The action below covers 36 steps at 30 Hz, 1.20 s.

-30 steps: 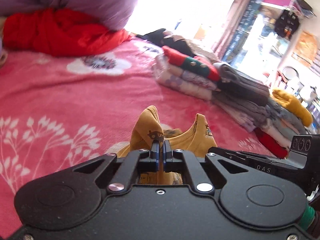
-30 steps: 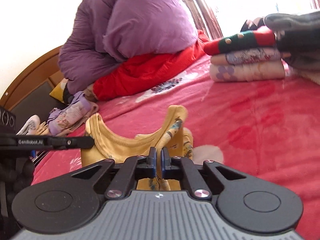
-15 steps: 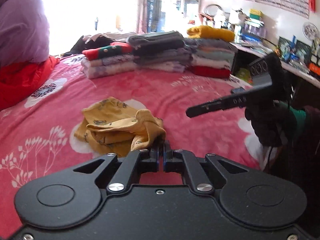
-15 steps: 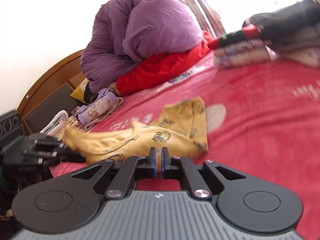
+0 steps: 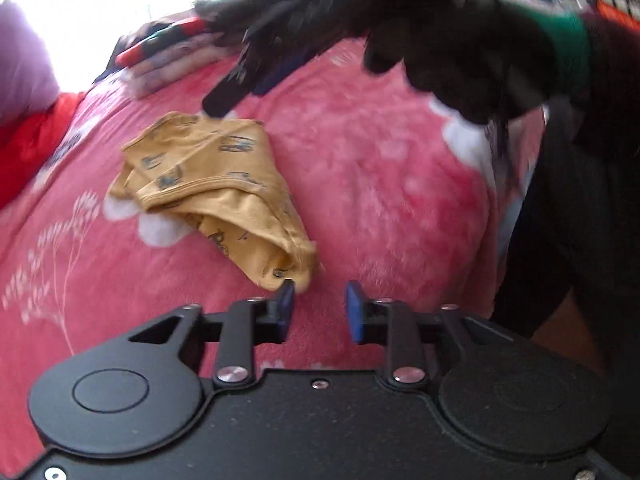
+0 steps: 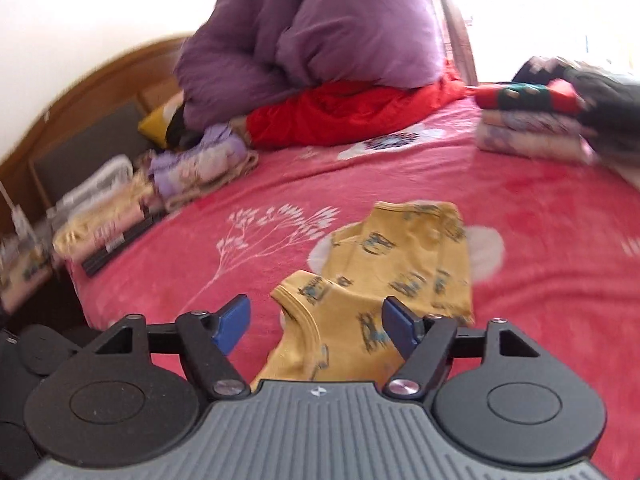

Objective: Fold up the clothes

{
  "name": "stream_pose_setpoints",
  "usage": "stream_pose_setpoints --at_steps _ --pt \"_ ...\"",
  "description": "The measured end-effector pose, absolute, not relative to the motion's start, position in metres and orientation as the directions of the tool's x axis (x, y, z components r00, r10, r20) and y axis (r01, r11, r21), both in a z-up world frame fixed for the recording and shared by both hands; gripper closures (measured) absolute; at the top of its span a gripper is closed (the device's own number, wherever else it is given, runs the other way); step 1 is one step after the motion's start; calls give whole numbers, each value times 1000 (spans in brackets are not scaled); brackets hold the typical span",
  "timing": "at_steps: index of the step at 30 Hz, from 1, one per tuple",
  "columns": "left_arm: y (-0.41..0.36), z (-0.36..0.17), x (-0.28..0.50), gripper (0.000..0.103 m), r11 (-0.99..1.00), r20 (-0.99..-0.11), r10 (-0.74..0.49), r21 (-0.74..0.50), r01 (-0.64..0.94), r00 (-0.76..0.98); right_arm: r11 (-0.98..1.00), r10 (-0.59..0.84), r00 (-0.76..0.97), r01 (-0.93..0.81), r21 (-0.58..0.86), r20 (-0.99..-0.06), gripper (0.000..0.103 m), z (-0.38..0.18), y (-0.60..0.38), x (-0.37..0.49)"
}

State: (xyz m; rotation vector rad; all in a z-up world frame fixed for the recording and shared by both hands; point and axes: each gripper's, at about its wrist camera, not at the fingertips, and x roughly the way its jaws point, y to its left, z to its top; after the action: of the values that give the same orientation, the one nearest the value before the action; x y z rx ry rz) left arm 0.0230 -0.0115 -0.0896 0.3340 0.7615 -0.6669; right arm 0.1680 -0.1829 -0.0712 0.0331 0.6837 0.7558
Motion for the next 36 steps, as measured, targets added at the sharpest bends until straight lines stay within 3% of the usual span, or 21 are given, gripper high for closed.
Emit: stream_pose_setpoints --at_steps 2,5,6,8,11,14,16,21,23,25,31,34,36 --pt "-6 -85 23 57 787 -709 -449 -26 616 544 733 614 496 -647 209 -614 28 -75 -152 186" --pt "-11 -86 17 56 811 -704 -430 -27 584 565 725 564 451 -671 153 -692 29 -86 -115 211" --pt "-14 -86 16 56 815 -706 -421 -18 579 570 722 551 431 -675 149 -715 34 -93 -112 215" --pt "-15 -88 13 56 816 -707 -417 -15 577 571 718 530 397 -681 147 -749 91 -103 -108 219" --pt "-13 -91 14 56 823 -715 -410 -24 567 566 729 568 427 -658 189 -704 96 -94 -136 201" --pt "-12 -96 20 56 837 -722 -417 -67 544 552 744 622 501 -618 255 -602 96 -72 -187 169" --pt "-11 -98 23 56 843 -723 -427 -101 528 543 778 601 551 -571 263 -580 96 -66 -221 144" --pt "-5 -99 26 53 849 -708 -470 -199 490 527 871 487 570 -380 313 -662 87 -86 -301 96" --pt "1 -100 31 52 860 -705 -478 -253 442 525 896 442 573 -306 320 -690 65 -94 -324 80" --pt "8 -101 36 51 877 -706 -472 -312 366 528 899 437 588 -259 354 -680 53 -95 -340 68" --pt "18 -115 59 51 849 -711 -503 -515 124 491 877 473 603 -251 410 -642 36 -92 -323 81" --pt "13 -127 69 51 804 -702 -546 -592 52 458 878 476 559 -251 408 -679 35 -110 -300 105" --pt "5 -132 70 56 806 -703 -544 -590 52 459 871 488 520 -245 426 -701 46 -126 -287 115"
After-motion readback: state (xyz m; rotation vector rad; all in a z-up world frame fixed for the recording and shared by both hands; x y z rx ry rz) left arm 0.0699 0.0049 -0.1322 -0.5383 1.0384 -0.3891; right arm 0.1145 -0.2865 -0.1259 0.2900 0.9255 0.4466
